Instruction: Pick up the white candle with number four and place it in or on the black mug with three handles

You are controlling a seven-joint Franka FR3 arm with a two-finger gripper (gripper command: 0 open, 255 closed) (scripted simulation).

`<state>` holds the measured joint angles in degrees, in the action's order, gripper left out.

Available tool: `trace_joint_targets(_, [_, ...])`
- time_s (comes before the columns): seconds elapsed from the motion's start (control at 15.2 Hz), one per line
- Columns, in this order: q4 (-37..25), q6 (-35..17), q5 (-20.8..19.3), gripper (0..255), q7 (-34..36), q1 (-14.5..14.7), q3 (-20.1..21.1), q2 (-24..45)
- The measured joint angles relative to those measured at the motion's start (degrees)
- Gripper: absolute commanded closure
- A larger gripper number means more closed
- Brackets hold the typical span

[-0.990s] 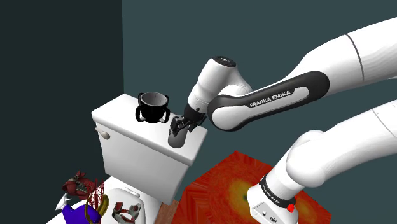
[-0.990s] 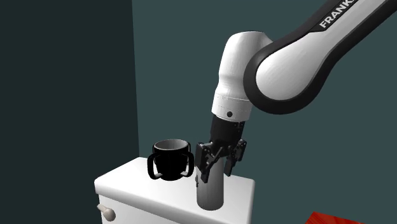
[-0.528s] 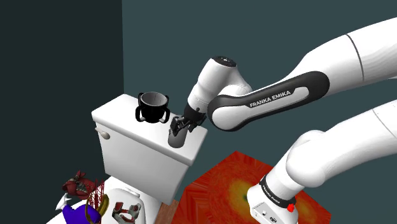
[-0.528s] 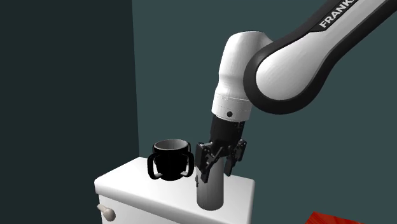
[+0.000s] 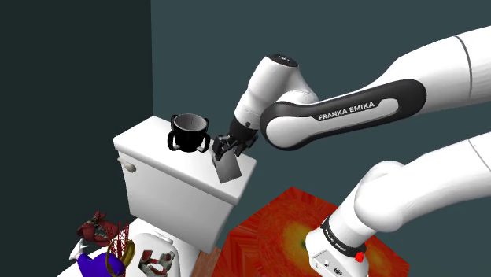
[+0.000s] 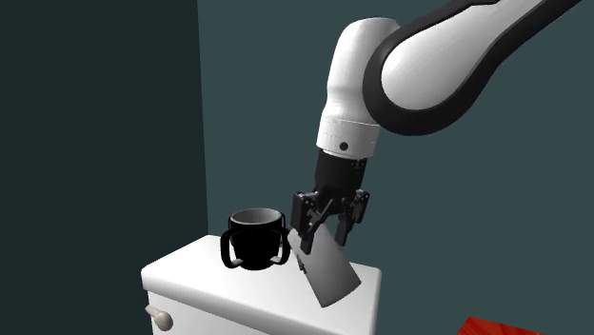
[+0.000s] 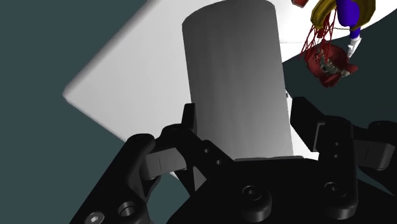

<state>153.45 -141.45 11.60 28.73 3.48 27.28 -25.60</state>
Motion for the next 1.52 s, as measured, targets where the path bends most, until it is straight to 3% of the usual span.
trace_joint_targets(1.52, [-12.5, 20.7, -0.8, 255, -1.6, 0.3, -4.6, -8.2])
